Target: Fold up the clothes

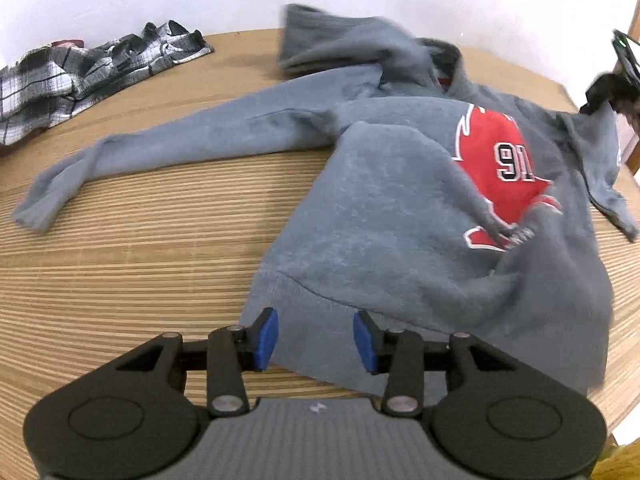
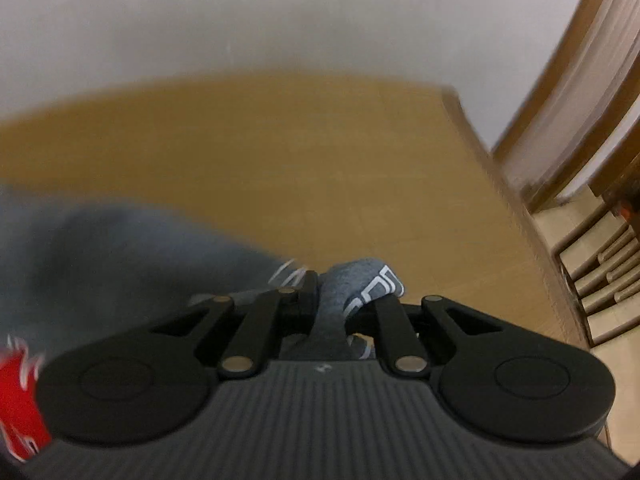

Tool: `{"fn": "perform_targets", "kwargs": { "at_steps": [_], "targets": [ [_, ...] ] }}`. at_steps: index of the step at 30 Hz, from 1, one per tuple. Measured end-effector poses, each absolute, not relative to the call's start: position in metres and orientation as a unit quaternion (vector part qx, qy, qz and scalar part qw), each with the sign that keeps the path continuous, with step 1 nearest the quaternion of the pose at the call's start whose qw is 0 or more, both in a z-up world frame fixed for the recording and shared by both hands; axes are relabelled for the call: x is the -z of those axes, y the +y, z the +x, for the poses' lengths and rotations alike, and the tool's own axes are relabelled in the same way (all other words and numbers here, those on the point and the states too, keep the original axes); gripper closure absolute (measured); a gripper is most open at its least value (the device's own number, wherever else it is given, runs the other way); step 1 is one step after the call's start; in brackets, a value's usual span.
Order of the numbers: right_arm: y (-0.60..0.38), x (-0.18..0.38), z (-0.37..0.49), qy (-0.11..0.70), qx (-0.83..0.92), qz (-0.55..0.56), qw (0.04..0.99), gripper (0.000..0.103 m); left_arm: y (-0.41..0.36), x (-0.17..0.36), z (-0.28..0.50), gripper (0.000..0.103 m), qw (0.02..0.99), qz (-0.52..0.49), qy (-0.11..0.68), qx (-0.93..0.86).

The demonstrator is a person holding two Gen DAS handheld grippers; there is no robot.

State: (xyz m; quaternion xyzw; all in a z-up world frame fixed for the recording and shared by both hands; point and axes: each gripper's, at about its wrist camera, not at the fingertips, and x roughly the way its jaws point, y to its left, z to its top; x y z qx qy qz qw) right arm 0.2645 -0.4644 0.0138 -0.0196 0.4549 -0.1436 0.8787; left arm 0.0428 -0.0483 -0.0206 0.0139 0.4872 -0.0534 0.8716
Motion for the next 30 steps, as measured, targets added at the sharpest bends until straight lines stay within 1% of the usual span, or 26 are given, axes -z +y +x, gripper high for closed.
{"fn": "perform_targets", "kwargs": {
  "at_steps": [1, 3, 5, 6, 7, 8, 9, 10, 11, 12, 14, 17, 18, 19, 21, 23, 24, 26, 27, 28, 29, 30],
  "targets": [
    [-0.460, -0.007, 0.253, 0.446, 0.114, -0.038, 0.887, 0.082, -0.052, 0.021, 0.046, 0.058, 0.871, 0.017, 0.488, 0.048],
    [-0.448, -0.003, 0.234, 0.435, 0.066, -0.091, 0.894, 0.061, -0.055, 0.020, 0.054, 0.054, 0.875, 0.029, 0.481, 0.040],
    [-0.444, -0.011, 0.213, 0.413, 0.043, -0.142, 0.899, 0.056, -0.054, 0.017, 0.061, 0.052, 0.879, 0.046, 0.474, 0.027],
    [-0.444, -0.019, 0.201, 0.400, 0.041, -0.155, 0.902, 0.054, -0.054, 0.016, 0.067, 0.050, 0.880, 0.052, 0.472, 0.023],
    [-0.444, -0.028, 0.189, 0.387, 0.046, -0.154, 0.908, 0.053, -0.054, 0.015, 0.072, 0.047, 0.881, 0.058, 0.470, 0.019],
    [-0.443, -0.038, 0.178, 0.375, 0.052, -0.148, 0.914, 0.048, -0.051, 0.015, 0.077, 0.040, 0.880, 0.054, 0.471, 0.021],
    [-0.442, -0.046, 0.160, 0.366, 0.038, -0.129, 0.921, 0.043, -0.049, 0.015, 0.082, 0.038, 0.880, 0.051, 0.472, 0.023],
    [-0.441, -0.052, 0.140, 0.358, 0.015, -0.103, 0.928, 0.039, -0.047, 0.018, 0.087, 0.038, 0.877, 0.046, 0.477, 0.028],
    [-0.439, -0.059, 0.119, 0.350, -0.009, -0.078, 0.934, 0.030, -0.046, 0.021, 0.092, 0.038, 0.876, 0.046, 0.480, 0.031],
    [-0.433, -0.058, 0.102, 0.354, -0.046, -0.057, 0.932, 0.025, -0.046, 0.025, 0.097, 0.038, 0.873, 0.046, 0.483, 0.034],
    [-0.415, -0.042, 0.072, 0.377, -0.123, -0.026, 0.918, 0.025, -0.044, 0.033, 0.102, 0.038, 0.868, 0.055, 0.492, 0.043],
    [-0.377, 0.008, 0.031, 0.417, -0.179, -0.024, 0.891, 0.026, -0.050, 0.051, 0.111, 0.040, 0.851, 0.088, 0.516, 0.047],
    [-0.366, 0.020, 0.020, 0.419, -0.192, -0.023, 0.887, 0.026, -0.055, 0.058, 0.113, 0.036, 0.841, 0.113, 0.528, 0.043],
    [-0.355, 0.030, 0.012, 0.417, -0.203, -0.021, 0.886, 0.026, -0.057, 0.058, 0.112, 0.036, 0.841, 0.127, 0.524, 0.043],
    [-0.332, 0.039, 0.003, 0.409, -0.235, -0.017, 0.881, 0.026, -0.064, 0.058, 0.110, 0.041, 0.840, 0.155, 0.518, 0.044],
    [-0.309, 0.048, 0.003, 0.442, -0.248, -0.030, 0.862, 0.026, -0.073, 0.059, 0.105, 0.044, 0.836, 0.189, 0.512, 0.051],
    [-0.298, 0.053, 0.003, 0.462, -0.252, -0.038, 0.850, 0.026, -0.077, 0.059, 0.101, 0.048, 0.833, 0.211, 0.508, 0.055],
    [-0.281, 0.057, -0.009, 0.456, -0.265, -0.085, 0.845, 0.028, -0.085, 0.059, 0.091, 0.056, 0.823, 0.241, 0.511, 0.061],
    [-0.273, 0.056, -0.017, 0.456, -0.283, -0.122, 0.835, 0.042, -0.088, 0.060, 0.083, 0.062, 0.819, 0.254, 0.510, 0.066],
    [-0.274, 0.055, -0.021, 0.462, -0.286, -0.137, 0.828, 0.050, -0.090, 0.060, 0.074, 0.064, 0.816, 0.267, 0.508, 0.071],
    [-0.280, 0.054, -0.024, 0.471, -0.281, -0.141, 0.824, 0.054, -0.091, 0.060, 0.068, 0.071, 0.814, 0.273, 0.507, 0.075],
    [-0.285, 0.052, -0.026, 0.479, -0.277, -0.145, 0.820, 0.061, -0.092, 0.060, 0.060, 0.080, 0.812, 0.278, 0.506, 0.082]
  ]
}}
